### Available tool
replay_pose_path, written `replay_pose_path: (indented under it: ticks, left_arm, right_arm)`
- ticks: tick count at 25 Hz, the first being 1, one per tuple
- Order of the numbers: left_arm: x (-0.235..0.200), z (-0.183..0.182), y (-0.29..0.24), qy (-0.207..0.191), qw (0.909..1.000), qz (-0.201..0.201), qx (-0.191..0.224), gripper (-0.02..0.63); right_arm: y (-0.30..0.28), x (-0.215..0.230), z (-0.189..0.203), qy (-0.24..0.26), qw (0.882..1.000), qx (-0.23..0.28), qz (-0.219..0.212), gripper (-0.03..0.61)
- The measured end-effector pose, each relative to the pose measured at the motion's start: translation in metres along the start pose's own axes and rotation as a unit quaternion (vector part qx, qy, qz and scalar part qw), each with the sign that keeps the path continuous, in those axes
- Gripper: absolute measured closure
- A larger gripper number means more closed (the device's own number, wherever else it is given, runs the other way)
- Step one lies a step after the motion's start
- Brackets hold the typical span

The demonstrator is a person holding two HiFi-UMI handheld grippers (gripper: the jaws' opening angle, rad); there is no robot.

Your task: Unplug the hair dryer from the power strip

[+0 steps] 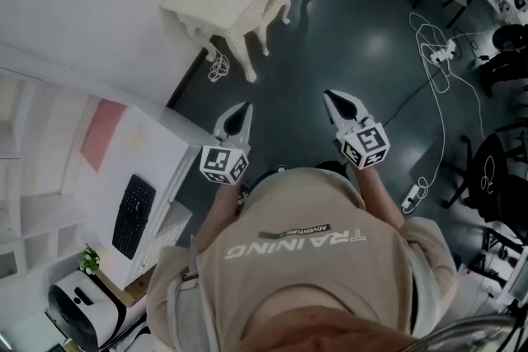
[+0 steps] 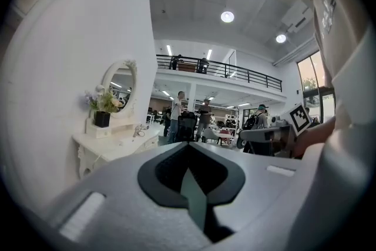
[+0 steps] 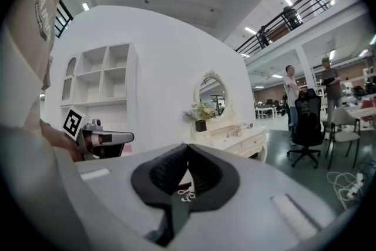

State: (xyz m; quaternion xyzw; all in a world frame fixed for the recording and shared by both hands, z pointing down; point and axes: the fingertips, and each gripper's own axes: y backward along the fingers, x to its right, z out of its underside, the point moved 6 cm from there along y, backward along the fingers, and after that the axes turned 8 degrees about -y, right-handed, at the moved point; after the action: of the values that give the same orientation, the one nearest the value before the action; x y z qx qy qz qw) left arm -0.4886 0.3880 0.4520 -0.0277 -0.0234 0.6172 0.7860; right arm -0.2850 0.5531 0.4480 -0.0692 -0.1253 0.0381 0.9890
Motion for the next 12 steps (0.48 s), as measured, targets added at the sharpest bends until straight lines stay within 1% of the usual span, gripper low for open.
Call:
replay_pose_path:
  ticks: [2,4,7,9,12]
  left_arm:
    - [-0.011,0.009,-0.001,0.013,0.9999,0.008,-0.003,0.607]
    - [-0.020,0.018,-0.004,0.017,0.9997,0.015,-0.009,0.607]
    - [-0.029,0.024,-0.015,0.021,0.9993,0.027,-0.016,0.607]
    - [-0.034,0.028,-0.025,0.031,0.9987,0.033,-0.022,0.607]
    - [-0.042,0.034,-0.045,0.053,0.9980,0.028,-0.021,0.607]
  right_arm:
    - [-0.008,-0.003,0.005,-0.012,1.000,0.003,0.013,0.574]
    - [-0.012,-0.004,0.011,-0.017,1.000,0.003,0.023,0.575]
    - [-0.013,0.002,0.018,-0.023,0.999,-0.010,0.036,0.575]
    - [-0.014,0.009,0.021,-0.027,0.999,-0.022,0.042,0.574]
    - [-0.021,0.024,0.027,-0.041,0.997,-0.036,0.048,0.575]
